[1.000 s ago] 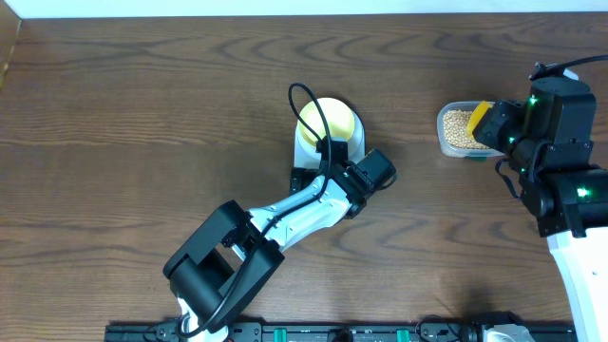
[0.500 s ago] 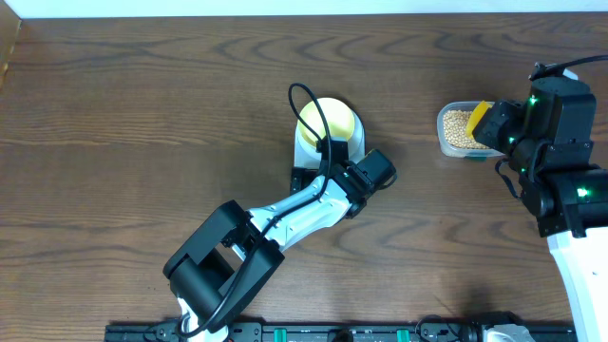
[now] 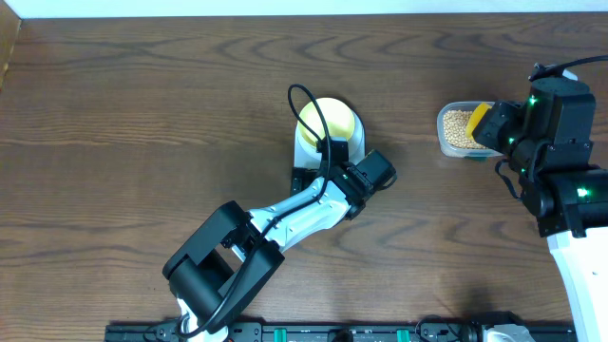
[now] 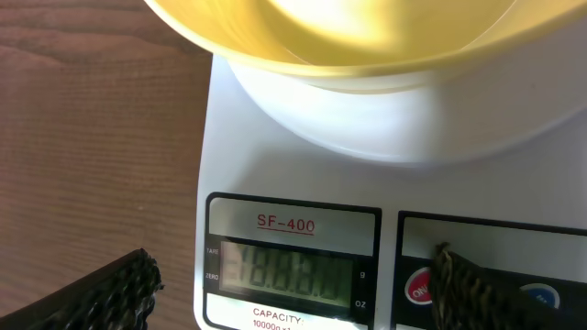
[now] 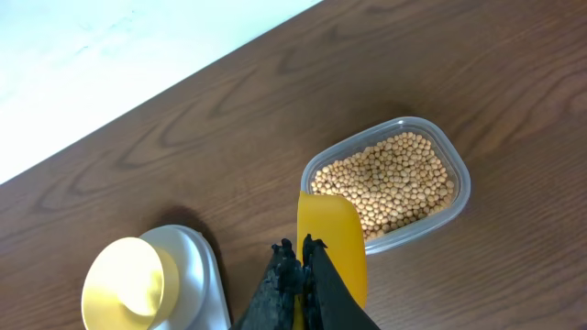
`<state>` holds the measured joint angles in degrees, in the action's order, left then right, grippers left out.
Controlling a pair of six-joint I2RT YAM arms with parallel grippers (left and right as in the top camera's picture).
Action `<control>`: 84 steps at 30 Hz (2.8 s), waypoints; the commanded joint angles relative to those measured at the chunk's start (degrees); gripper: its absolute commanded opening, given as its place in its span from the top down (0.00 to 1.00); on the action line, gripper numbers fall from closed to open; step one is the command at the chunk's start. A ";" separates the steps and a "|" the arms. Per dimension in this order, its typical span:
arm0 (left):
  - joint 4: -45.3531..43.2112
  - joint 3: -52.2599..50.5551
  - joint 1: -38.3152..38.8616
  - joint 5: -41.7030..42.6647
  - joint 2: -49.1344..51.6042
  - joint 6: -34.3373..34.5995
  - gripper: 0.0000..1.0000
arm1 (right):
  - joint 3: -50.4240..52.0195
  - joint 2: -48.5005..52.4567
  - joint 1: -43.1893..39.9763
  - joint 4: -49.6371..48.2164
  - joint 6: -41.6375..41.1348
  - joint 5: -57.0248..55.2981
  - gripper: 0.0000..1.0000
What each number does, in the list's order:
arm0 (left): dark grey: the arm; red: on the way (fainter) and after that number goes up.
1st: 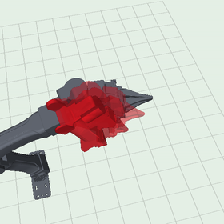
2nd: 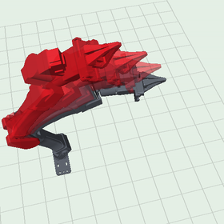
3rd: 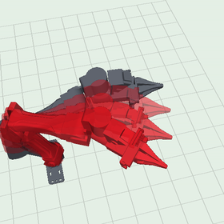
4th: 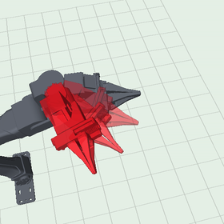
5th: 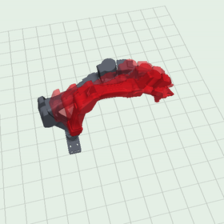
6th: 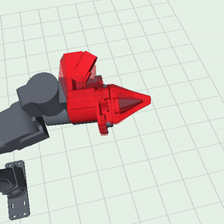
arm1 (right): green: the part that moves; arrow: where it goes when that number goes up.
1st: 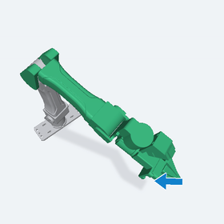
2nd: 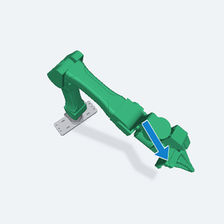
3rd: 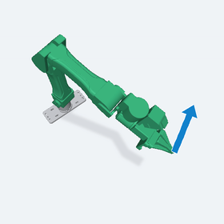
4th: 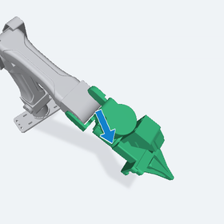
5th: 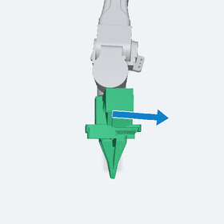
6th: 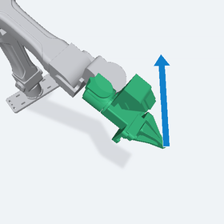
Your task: Scoop item into bowl and weigh 50g on scale
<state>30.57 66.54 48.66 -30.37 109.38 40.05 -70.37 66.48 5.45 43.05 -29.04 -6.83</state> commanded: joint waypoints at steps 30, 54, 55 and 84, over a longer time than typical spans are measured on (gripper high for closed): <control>1.25 -2.12 -0.11 2.67 1.49 -0.85 0.04 | -1.20 -0.61 -0.26 0.02 0.83 0.35 0.99; 1.22 -1.90 -0.11 0.72 -4.87 -2.56 0.04 | -1.20 -0.59 -0.26 0.00 0.85 0.33 0.99; 1.22 -1.90 -0.11 0.72 -4.87 -2.58 0.04 | -1.20 -0.59 -0.26 0.00 0.85 0.33 0.99; 1.27 -1.90 -0.09 0.79 -10.27 -2.97 0.04 | -1.20 -0.59 -0.26 0.70 1.99 0.31 0.99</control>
<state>31.66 65.14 48.64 -28.64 99.85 37.45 -70.37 66.48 5.45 43.68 -27.97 -6.81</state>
